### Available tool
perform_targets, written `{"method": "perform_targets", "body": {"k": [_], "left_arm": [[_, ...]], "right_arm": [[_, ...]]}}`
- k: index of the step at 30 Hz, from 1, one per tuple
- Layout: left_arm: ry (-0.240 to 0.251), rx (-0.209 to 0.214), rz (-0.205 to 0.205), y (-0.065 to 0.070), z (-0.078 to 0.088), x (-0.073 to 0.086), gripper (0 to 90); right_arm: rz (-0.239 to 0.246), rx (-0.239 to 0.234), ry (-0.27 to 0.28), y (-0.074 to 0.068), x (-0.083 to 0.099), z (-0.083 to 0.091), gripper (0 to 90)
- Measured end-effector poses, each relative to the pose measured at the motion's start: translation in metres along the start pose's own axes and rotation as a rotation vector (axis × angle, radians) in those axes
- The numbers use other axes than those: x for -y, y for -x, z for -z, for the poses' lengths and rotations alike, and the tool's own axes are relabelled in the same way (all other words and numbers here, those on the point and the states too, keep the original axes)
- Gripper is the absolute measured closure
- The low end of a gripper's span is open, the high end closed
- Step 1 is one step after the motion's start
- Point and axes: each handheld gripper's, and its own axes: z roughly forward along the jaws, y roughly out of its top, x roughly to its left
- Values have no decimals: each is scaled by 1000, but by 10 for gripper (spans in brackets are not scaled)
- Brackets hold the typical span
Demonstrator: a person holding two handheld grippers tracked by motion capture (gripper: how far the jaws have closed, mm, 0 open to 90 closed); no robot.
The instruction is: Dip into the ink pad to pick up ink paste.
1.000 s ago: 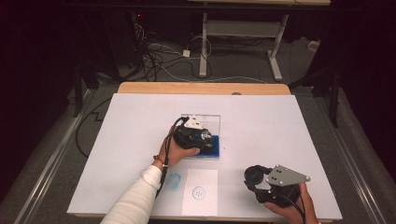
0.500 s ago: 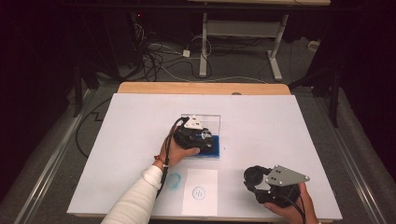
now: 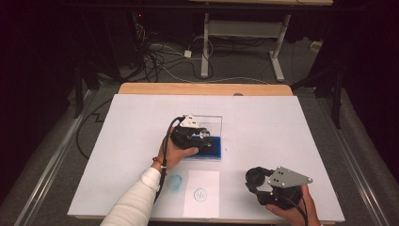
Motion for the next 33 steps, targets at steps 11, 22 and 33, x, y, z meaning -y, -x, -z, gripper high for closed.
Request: {"method": "perform_targets", "body": {"k": [11, 22, 33], "left_arm": [[26, -7, -45, 9, 35, 1, 546], [49, -18, -92, 25, 68, 15, 546], [77, -8, -123, 36, 88, 18, 545]], "right_arm": [[-1, -3, -2, 0, -1, -1, 382], [-2, 6, 5, 1, -1, 0, 382], [4, 6, 11, 0, -4, 0, 384]]}}
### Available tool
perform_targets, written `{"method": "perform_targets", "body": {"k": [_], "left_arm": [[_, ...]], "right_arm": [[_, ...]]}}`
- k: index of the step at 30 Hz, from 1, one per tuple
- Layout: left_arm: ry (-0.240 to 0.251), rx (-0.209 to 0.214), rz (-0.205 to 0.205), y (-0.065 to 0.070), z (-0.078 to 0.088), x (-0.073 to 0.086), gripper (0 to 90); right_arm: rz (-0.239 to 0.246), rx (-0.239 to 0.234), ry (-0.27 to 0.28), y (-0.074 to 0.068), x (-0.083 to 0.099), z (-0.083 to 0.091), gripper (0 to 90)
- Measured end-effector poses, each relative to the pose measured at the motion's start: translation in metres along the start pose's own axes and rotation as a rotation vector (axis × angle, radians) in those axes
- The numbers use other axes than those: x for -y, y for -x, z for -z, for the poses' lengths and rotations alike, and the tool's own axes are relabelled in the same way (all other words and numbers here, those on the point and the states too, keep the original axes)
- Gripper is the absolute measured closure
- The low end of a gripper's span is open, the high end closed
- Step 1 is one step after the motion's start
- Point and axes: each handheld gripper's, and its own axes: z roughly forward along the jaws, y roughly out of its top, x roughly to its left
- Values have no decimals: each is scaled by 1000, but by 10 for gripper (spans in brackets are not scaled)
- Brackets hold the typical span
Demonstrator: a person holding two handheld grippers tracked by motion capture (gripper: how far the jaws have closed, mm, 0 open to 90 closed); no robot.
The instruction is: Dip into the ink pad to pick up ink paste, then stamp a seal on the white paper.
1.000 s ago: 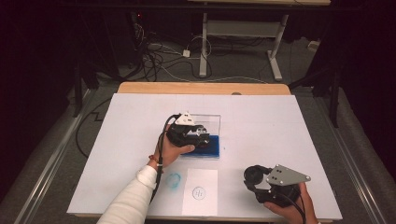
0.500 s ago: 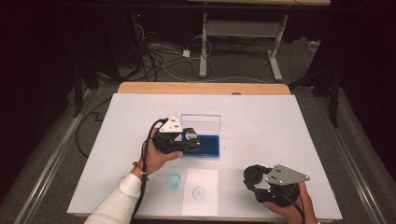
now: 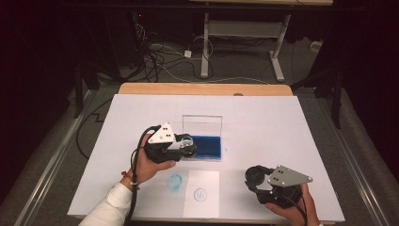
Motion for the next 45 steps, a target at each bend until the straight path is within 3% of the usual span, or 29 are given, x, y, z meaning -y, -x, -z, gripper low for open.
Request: {"method": "perform_targets", "body": {"k": [27, 45], "left_arm": [[2, 48, -51, 25, 23, 3, 545], [0, 91, -74, 45, 39, 9, 545]], "right_arm": [[-4, 30, 33, 3, -2, 7, 384], [1, 19, 24, 1, -2, 2, 384]]}}
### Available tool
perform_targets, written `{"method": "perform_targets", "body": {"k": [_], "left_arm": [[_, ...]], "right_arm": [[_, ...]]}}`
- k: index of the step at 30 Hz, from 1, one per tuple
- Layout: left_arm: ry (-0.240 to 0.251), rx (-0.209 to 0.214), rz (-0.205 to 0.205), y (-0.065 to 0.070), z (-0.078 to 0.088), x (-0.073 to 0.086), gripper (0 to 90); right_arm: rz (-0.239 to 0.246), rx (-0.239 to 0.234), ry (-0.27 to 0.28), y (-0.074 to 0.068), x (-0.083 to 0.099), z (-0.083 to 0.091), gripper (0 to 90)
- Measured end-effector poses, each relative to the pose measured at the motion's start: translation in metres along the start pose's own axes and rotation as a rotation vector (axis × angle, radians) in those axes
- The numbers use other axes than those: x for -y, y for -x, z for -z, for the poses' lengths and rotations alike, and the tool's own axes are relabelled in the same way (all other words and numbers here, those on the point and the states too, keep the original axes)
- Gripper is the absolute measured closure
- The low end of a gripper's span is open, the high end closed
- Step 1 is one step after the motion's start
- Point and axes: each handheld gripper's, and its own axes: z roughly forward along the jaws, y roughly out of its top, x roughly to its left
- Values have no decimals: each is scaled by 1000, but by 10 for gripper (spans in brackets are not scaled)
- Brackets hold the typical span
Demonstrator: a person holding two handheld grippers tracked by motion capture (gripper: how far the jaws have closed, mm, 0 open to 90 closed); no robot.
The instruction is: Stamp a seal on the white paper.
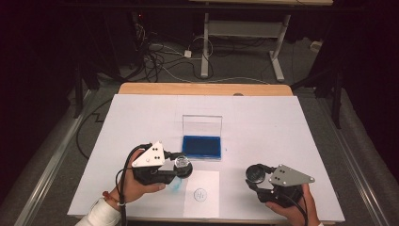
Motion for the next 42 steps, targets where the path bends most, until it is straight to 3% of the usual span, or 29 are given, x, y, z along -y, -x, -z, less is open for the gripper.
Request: {"method": "perform_targets", "body": {"k": [12, 20, 31, 42], "left_arm": [[-22, 54, -18, 15, -13, 1, 545], [-46, 94, -30, 27, -29, 11, 545], [-77, 136, -16, 33, -56, 21, 545], [-90, 154, -23, 33, -67, 26, 544]], "right_arm": [[5, -2, -8, -2, 3, 1, 384], [17, -3, -10, -5, 2, 2, 384], [27, -11, -25, -7, 2, -1, 384], [29, -14, -38, -7, 2, -3, 384]]}}
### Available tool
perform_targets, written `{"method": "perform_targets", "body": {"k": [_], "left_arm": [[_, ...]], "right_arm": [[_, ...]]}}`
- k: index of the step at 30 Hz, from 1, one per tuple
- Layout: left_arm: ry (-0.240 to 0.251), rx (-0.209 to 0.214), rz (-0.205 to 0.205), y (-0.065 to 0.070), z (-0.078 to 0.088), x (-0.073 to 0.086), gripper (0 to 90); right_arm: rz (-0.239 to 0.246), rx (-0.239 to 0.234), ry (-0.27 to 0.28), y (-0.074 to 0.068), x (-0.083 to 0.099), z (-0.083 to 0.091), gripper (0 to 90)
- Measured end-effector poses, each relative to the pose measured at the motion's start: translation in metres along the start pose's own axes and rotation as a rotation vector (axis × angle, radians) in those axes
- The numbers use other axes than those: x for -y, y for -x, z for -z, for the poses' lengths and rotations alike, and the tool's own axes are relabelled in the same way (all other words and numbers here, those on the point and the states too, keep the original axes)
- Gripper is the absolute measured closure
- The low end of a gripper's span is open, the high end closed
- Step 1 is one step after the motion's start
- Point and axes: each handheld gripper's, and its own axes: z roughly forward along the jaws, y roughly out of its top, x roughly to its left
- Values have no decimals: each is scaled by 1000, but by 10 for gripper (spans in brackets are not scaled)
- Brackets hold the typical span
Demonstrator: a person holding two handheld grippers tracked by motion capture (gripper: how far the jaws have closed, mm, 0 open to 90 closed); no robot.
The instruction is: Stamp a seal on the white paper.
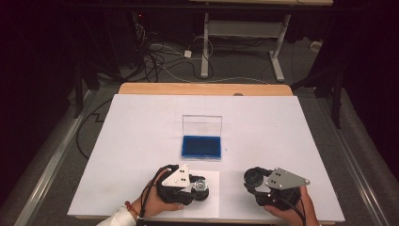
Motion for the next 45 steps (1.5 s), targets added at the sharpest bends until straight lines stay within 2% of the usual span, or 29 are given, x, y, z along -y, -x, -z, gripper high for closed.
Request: {"method": "perform_targets", "body": {"k": [7, 12, 24, 30, 33, 38, 45], "left_arm": [[-14, -8, -10, -2, -2, 0, 544], [5, -12, -1, -4, 1, -2, 544], [-18, 16, -3, -5, -14, 2, 544], [-27, 11, -2, -6, -12, 4, 544], [-32, 32, 8, -6, -13, 8, 544], [-19, 36, 16, -7, -14, 10, 544], [-26, 34, -14, -6, -13, 14, 544]], "right_arm": [[4, 3, -1, 0, 0, 0, 384], [4, 2, -2, 0, 0, 0, 384], [6, -1, -4, -1, 0, -1, 384], [5, -1, -5, -1, 1, -1, 384], [2, 0, -5, -1, 1, 0, 384], [4, -1, -6, -1, 1, -1, 384], [3, -2, -7, -1, 0, -1, 384]]}}
